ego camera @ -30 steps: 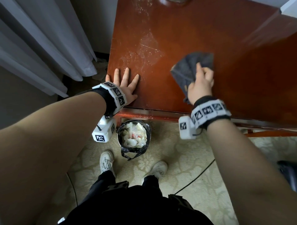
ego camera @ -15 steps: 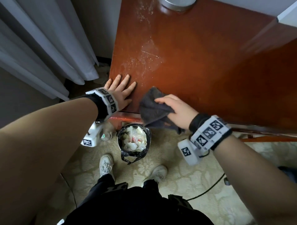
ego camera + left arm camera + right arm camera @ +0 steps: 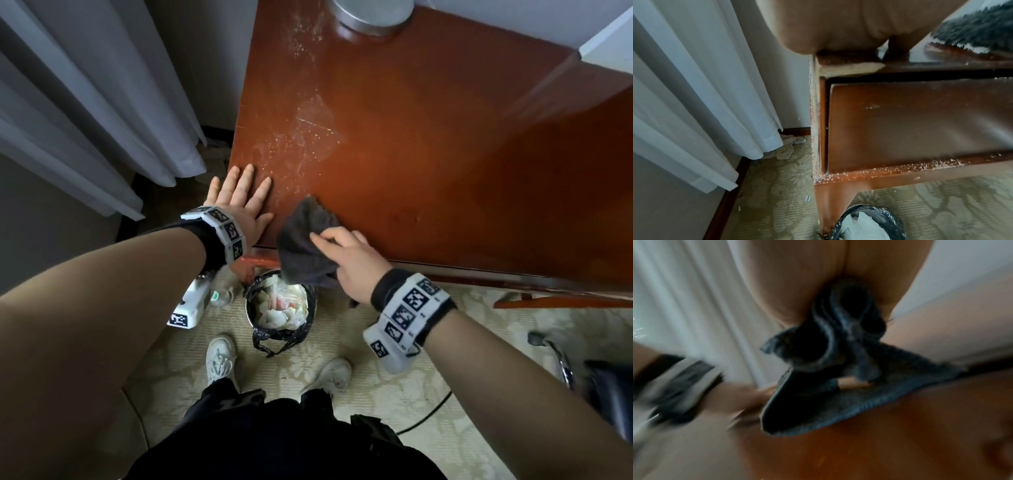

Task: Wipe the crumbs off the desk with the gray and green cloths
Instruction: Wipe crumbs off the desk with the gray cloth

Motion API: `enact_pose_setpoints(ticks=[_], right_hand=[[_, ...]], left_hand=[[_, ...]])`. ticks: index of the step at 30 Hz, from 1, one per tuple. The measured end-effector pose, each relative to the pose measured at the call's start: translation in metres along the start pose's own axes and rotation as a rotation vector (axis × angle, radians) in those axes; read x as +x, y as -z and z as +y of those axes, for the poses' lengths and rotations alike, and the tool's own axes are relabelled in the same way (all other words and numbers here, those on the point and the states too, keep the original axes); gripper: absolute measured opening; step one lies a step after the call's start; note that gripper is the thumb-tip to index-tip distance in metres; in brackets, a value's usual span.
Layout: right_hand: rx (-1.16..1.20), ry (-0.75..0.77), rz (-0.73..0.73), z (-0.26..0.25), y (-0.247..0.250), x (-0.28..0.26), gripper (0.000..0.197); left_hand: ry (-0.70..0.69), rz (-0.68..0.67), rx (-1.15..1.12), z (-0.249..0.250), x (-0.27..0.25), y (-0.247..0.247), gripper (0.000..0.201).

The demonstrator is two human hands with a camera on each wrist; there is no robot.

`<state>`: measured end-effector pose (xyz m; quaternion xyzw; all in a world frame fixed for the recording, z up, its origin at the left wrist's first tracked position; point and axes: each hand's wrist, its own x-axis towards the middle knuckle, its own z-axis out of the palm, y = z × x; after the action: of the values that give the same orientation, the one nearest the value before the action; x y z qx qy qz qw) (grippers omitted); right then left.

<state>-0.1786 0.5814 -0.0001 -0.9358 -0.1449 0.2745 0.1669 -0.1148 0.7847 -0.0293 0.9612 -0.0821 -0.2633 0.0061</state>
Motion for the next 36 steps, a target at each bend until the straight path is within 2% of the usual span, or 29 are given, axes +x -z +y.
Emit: enact_pose_setpoints(ticks=[2,3,5,7,8,9,10,11,13,15,17,18,19,21,23,25,26,28,31,33,34,36], right_hand=[[0.069,-0.097,0.182,0.028,0.017,0.002,0.073],[0.06,-0.195,0.297,0.047,0.028,0.004,0.07],[0.052,-0.546,0.406,0.089,0.052,0.007,0.067],[0.132,-0.957,0.348,0.112,0.067,0.007,0.069],[0.156,-1.075,0.29,0.115,0.066,0.006,0.071],[0.15,-1.094,0.265,0.113,0.062,0.006,0.071],[0.1,-1.036,0.276,0.106,0.054,0.005,0.071],[0.03,-0.913,0.304,0.095,0.044,0.004,0.07],[-0.053,-0.583,0.278,0.065,0.021,-0.001,0.072],[-0.053,-0.269,0.14,0.031,0.001,-0.007,0.077],[0.016,-0.079,-0.023,0.009,-0.006,-0.01,0.076],[0.076,-0.04,-0.047,0.011,-0.003,-0.009,0.074],[0.138,-0.045,-0.011,0.018,0.005,-0.007,0.072],[0.183,-0.133,0.207,0.045,0.025,-0.002,0.069],[0.11,-0.368,0.346,0.078,0.048,0.001,0.064],[0.061,-0.598,0.332,0.098,0.058,0.003,0.061],[0.053,-0.63,0.312,0.098,0.057,0.006,0.061],[0.023,-0.527,0.289,0.084,0.046,0.011,0.064],[-0.005,-0.2,0.174,0.046,0.025,0.016,0.06],[-0.01,-0.04,0.072,0.024,0.019,0.016,0.057],[-0.002,-0.003,0.042,0.019,0.018,0.016,0.056],[0.028,-0.029,0.055,0.019,0.02,0.016,0.055]], left_hand=[[0.018,-0.016,0.012,0.003,0.001,0.001,0.061],[0.021,-0.026,0.021,0.004,0.001,0.002,0.061],[0.026,-0.038,0.029,0.004,0.002,0.002,0.061],[0.03,-0.049,0.023,0.003,0.002,0.001,0.061],[0.031,-0.052,0.017,0.004,0.002,0.002,0.062],[0.031,-0.053,0.012,0.004,0.002,0.002,0.062],[0.029,-0.055,0.008,0.004,0.002,0.003,0.062],[0.028,-0.057,0.004,0.004,0.002,0.003,0.062],[0.025,-0.055,-0.004,0.003,0.002,0.003,0.062],[0.023,-0.047,-0.015,0.004,0.001,0.005,0.062],[0.025,-0.042,-0.024,0.005,0.001,0.006,0.062],[0.028,-0.045,-0.026,0.005,0.0,0.007,0.062],[0.031,-0.052,-0.024,0.005,0.0,0.007,0.062],[0.036,-0.062,-0.024,0.006,-0.001,0.008,0.062],[0.04,-0.062,-0.032,0.005,-0.001,0.008,0.062],[0.04,-0.061,-0.031,0.006,0.0,0.007,0.062],[0.04,-0.062,-0.026,0.006,0.0,0.007,0.062],[0.04,-0.064,-0.025,0.006,0.0,0.007,0.062],[0.041,-0.069,-0.026,0.005,0.0,0.007,0.061],[0.04,-0.063,-0.026,0.006,-0.001,0.007,0.061],[0.041,-0.058,-0.027,0.005,-0.001,0.007,0.061],[0.04,-0.053,-0.037,0.005,-0.002,0.006,0.062]])
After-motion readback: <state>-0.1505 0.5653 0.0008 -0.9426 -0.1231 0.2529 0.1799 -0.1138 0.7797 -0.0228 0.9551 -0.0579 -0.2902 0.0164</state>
